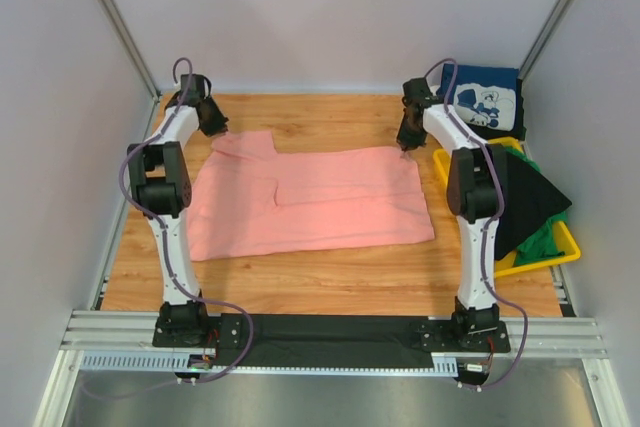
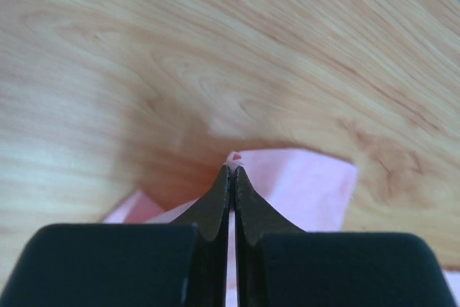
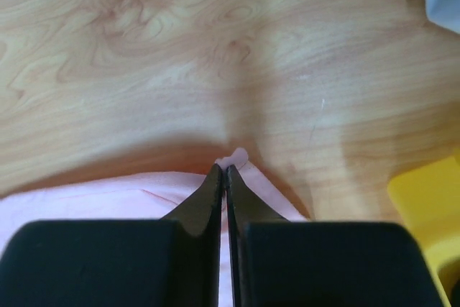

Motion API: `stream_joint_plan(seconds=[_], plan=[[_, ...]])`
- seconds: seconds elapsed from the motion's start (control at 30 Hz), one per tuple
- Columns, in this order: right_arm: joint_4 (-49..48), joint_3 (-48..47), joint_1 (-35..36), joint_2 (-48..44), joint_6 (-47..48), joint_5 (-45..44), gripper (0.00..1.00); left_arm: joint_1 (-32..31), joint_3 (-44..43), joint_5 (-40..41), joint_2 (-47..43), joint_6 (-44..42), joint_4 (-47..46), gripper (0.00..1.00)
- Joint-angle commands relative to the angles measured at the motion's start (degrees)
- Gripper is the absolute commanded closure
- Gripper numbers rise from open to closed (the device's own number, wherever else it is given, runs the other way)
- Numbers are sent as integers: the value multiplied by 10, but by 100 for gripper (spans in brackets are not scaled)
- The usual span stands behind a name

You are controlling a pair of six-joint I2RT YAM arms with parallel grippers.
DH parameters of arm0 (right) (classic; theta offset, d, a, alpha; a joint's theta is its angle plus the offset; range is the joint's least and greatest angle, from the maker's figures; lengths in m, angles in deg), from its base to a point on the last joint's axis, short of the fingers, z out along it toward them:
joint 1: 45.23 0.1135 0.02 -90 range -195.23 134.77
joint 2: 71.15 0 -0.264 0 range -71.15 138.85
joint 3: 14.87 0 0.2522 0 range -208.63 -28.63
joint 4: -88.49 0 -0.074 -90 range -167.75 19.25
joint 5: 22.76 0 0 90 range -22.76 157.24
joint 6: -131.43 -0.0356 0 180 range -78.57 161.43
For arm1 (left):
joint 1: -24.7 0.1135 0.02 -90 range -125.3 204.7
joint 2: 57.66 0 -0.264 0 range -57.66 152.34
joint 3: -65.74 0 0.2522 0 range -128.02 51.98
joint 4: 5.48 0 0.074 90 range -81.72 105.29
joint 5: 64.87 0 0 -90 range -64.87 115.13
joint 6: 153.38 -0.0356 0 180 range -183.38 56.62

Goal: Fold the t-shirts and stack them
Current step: Fold the tshirt

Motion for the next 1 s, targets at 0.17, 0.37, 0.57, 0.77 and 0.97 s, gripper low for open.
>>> stream_joint_plan(seconds=[0.17,0.37,0.57,0.77,0.97], plan=[[-4,109,7,-147,6,22,100,0,129,-43,-202,-55,29,100],[-16,181,7,-218,7,21,100,-1,246,-35,-327,-73,29,100],[-22,239,6,-268,8,17,100,-1,340,-13,-450,-89,57,100],[-33,315,7,-314,-6,-5,100,-1,453,36,-613,-89,96,100],[-32,365,7,-346,-14,-1,68,0,514,87,-763,-67,201,68]])
